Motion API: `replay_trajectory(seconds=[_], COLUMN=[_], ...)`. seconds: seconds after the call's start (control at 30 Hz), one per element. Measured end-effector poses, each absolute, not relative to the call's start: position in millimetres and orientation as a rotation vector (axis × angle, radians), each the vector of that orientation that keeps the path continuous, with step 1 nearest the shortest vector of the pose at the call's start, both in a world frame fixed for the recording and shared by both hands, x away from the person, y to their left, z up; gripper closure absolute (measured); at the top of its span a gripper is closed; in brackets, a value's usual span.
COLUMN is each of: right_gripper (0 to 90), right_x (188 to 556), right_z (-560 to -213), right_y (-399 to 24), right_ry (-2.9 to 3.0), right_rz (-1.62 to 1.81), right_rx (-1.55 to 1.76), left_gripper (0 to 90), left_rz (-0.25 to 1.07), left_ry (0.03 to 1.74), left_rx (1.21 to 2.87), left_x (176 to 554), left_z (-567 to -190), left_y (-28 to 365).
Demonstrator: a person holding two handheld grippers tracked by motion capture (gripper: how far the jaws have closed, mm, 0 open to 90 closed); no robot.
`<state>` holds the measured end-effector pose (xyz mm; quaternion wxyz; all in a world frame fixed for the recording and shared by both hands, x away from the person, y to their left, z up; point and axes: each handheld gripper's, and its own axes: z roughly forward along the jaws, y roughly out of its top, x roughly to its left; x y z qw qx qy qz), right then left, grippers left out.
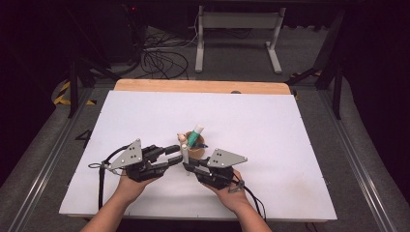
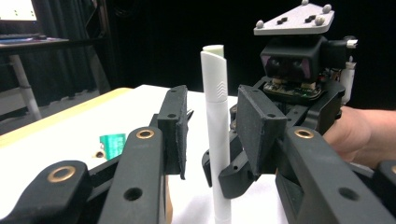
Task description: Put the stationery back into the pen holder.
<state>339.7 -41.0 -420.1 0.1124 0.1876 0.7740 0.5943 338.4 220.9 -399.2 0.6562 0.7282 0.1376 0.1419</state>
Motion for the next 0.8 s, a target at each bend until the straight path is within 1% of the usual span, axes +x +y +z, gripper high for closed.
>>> replay_trajectory(seconds=[0.57, 0.8], right_gripper=[78.9, 78.9], right_x=[339.2, 341.1], right_z=[-408.3, -399.3], right_y=[-48.5, -52.9], right_ry=[2.188, 2.136], right_rz=[1.743, 1.755], right_rx=[0.527, 0.515], left_gripper=[58.6, 55.0], left_rz=[0.410, 0.448], left_ry=[0.401, 0.431], left_rx=[1.737, 1.764], left_x=[335.6, 333.3], left_z=[-394.3, -394.3], left_y=[232.9, 239.5])
